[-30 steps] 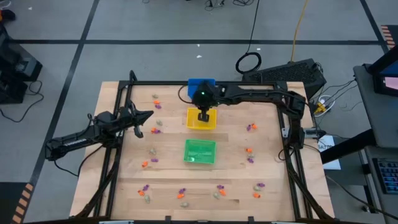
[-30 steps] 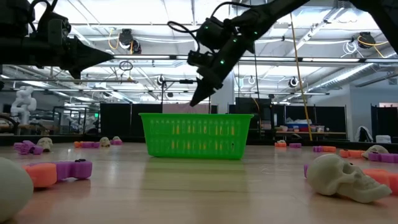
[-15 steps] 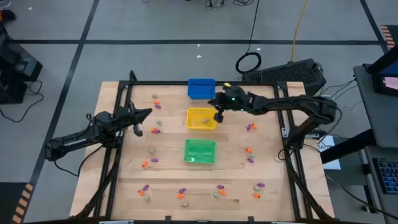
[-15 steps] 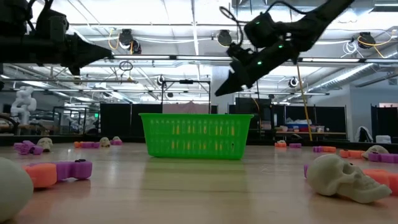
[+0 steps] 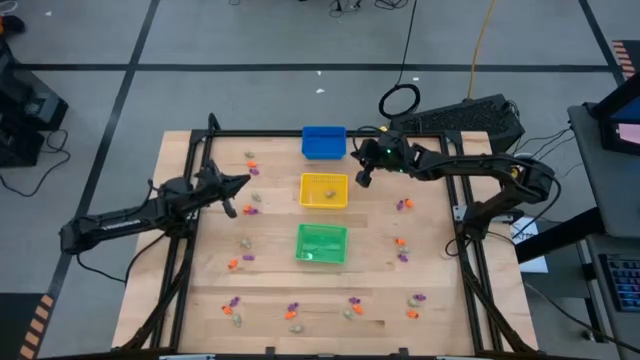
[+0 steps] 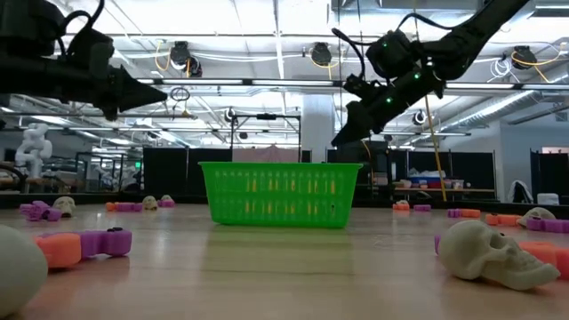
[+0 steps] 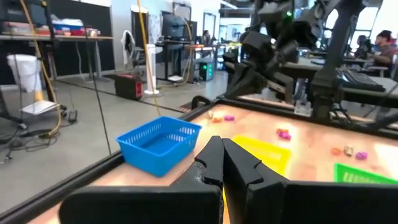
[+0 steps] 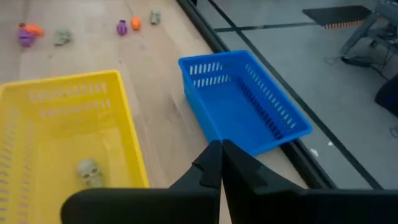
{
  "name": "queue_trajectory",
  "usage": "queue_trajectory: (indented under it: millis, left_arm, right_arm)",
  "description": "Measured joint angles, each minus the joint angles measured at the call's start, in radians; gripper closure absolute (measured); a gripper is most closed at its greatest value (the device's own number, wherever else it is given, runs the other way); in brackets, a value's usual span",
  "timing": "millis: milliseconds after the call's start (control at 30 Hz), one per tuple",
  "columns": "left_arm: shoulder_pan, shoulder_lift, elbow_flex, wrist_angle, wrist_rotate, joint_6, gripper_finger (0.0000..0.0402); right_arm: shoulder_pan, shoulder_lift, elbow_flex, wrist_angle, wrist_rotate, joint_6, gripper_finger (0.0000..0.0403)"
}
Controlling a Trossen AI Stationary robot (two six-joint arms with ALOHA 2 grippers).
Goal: Sort Halloween decoration
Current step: Put the purple skeleton toy into the blue bin
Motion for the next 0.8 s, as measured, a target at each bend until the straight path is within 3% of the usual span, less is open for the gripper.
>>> queue_trajectory:
  millis: [233,500,633,800]
  left_arm:
    - [0.078,0.155,0.069,0.039,0.006,0.008,0.0402]
    - [0.162,0.358,0.189,0.014,0.115,0.05,0.0402]
    - [0.188,0.456,0.274,-0.099,0.173,0.05,0.0402]
    - [0.192,0.574,0.401,-0.296,0.205,0.05,0.0402]
  right_arm:
    - [0.0,0.005,-0.006,0.075,-0.003,-0.023,0.0403]
    - [-0.024,0.006,-0.19,0.421,-0.089,0.002,0.0403]
    - [-0.029,0.005,-0.252,0.543,-0.162,0.003,0.0403]
    - [-0.034,-0.004,-0.259,0.555,-0.239,0.008,0.0403]
